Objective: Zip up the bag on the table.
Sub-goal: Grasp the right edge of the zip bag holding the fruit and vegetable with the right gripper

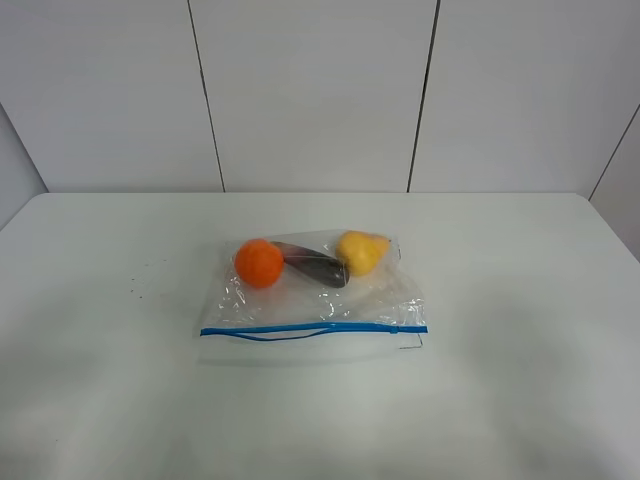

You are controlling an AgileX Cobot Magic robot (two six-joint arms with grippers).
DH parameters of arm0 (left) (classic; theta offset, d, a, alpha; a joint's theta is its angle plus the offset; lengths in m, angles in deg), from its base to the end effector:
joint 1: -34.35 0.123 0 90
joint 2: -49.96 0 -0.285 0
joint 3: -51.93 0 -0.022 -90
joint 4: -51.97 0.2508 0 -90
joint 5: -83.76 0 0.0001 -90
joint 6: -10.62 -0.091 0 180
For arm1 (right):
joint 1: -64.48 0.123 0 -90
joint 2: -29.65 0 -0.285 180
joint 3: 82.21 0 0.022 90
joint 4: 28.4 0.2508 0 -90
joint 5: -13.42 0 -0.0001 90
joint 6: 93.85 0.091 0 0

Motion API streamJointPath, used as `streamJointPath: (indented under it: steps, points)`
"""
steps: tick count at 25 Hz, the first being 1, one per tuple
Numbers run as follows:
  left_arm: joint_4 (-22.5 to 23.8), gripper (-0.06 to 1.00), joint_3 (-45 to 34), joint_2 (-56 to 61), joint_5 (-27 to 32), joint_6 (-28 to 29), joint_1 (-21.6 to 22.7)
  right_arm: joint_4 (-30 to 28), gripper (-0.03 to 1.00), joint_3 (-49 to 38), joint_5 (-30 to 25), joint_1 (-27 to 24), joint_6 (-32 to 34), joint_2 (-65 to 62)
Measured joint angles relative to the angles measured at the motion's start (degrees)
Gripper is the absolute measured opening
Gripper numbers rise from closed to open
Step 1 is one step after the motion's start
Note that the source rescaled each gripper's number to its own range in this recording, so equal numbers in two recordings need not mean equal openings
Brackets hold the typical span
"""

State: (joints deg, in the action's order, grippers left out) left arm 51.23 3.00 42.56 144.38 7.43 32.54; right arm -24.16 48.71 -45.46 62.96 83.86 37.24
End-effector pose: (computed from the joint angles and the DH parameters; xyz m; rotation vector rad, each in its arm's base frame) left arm -0.0051 -0.0009 0.2757 0.0896 2.0391 -0.0004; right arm -0.0029 0.0058 0.2777 -0.0152 2.0148 0.0459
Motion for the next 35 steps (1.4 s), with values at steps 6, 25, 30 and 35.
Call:
streamJointPath:
  steps: [6,25,30,35]
  points:
    - [-0.05,1.0,0.0,0.0,0.0,0.0,0.0,0.0,1.0,0.0,0.0,0.0,0.0,0.0]
    - [-0.05,1.0,0.0,0.0,0.0,0.05,0.0,8.94,1.0,21.63,1.28,0.0,-1.58,50.43]
    - [-0.05,1.0,0.0,0.0,0.0,0.05,0.0,13.46,1.0,25.19,4.07,0.0,-6.76,68.17]
    - [-0.05,1.0,0.0,0.0,0.0,0.05,0.0,22.13,1.0,25.5,11.09,0.0,-15.22,83.55]
